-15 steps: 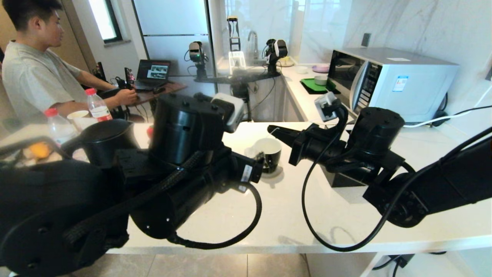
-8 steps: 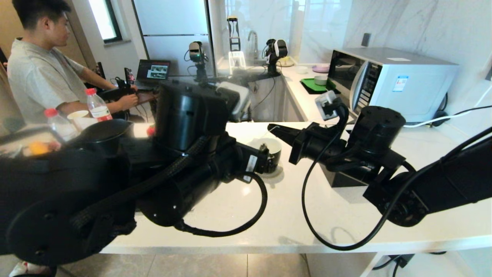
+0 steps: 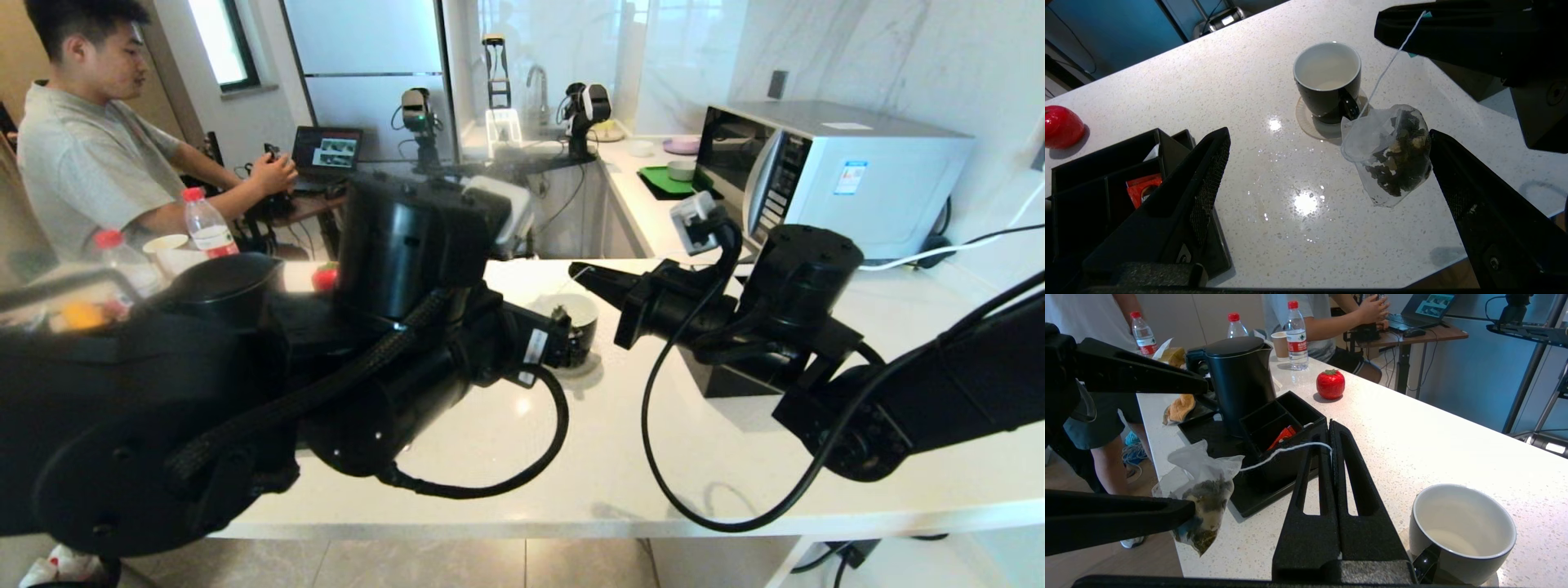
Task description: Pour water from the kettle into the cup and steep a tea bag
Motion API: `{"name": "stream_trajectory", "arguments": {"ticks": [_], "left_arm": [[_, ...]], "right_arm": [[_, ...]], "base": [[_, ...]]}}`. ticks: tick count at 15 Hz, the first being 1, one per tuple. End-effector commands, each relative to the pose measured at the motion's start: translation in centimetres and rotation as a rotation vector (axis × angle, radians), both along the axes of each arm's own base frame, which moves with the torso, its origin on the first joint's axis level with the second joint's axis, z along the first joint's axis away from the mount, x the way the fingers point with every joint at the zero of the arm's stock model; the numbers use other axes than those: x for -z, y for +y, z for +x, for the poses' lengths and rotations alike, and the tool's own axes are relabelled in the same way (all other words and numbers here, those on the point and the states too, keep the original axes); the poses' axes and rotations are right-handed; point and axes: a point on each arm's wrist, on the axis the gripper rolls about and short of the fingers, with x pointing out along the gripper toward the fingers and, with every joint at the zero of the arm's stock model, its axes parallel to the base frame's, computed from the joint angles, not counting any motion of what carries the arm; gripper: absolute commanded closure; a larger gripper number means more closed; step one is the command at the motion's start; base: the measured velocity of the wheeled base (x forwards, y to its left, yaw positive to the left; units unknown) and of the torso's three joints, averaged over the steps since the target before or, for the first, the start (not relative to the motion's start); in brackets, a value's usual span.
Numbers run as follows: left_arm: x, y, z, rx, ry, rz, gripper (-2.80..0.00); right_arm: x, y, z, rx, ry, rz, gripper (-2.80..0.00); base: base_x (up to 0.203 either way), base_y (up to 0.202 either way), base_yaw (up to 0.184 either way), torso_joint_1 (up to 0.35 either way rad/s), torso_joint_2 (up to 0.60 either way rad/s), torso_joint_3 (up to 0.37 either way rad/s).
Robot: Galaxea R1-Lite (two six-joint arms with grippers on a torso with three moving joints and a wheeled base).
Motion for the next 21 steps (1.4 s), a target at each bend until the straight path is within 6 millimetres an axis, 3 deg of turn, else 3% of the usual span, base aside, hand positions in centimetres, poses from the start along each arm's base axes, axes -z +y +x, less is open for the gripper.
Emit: {"name": "stream_trajectory", "arguments": {"ticks": [1, 5, 11, 19, 20, 21], "left_arm": [[0.4, 0.0, 0.0, -0.004, 0.007, 0.009, -2.8], [2.1, 0.8, -0.6, -0.002, 0.046, 0.062, -2.8], [2.9, 2.1, -1.8, 0.025, 0.103, 0.191, -2.8], [3.8, 2.3, -2.1, 0.027, 0.125, 0.212, -2.8], [3.8, 2.3, -2.1, 0.026, 0.127, 0.208, 0.0], [3.9, 2.4, -2.1, 0.02, 0.13, 0.202, 0.0]], "right_arm": [[0.0, 0.0, 0.0, -0.003, -0.005, 0.003, 0.0], [0.1, 0.0, 0.0, -0.003, 0.0, 0.001, 0.0], [0.2, 0.0, 0.1, -0.001, 0.001, 0.0, 0.0], [0.1, 0.0, 0.1, -0.001, 0.0, 0.001, 0.0], [0.1, 0.0, 0.1, 0.0, 0.0, 0.001, 0.0], [0.1, -0.2, 0.2, 0.005, 0.0, 0.001, 0.0]], "base": [[0.0, 0.0, 0.0, 0.0, 0.0, 0.0], [0.0, 0.0, 0.0, 0.0, 0.0, 0.0], [0.0, 0.0, 0.0, 0.0, 0.0, 0.0], [0.0, 0.0, 0.0, 0.0, 0.0, 0.0], [0.0, 0.0, 0.0, 0.0, 0.0, 0.0], [0.0, 0.0, 0.0, 0.0, 0.0, 0.0]]}}
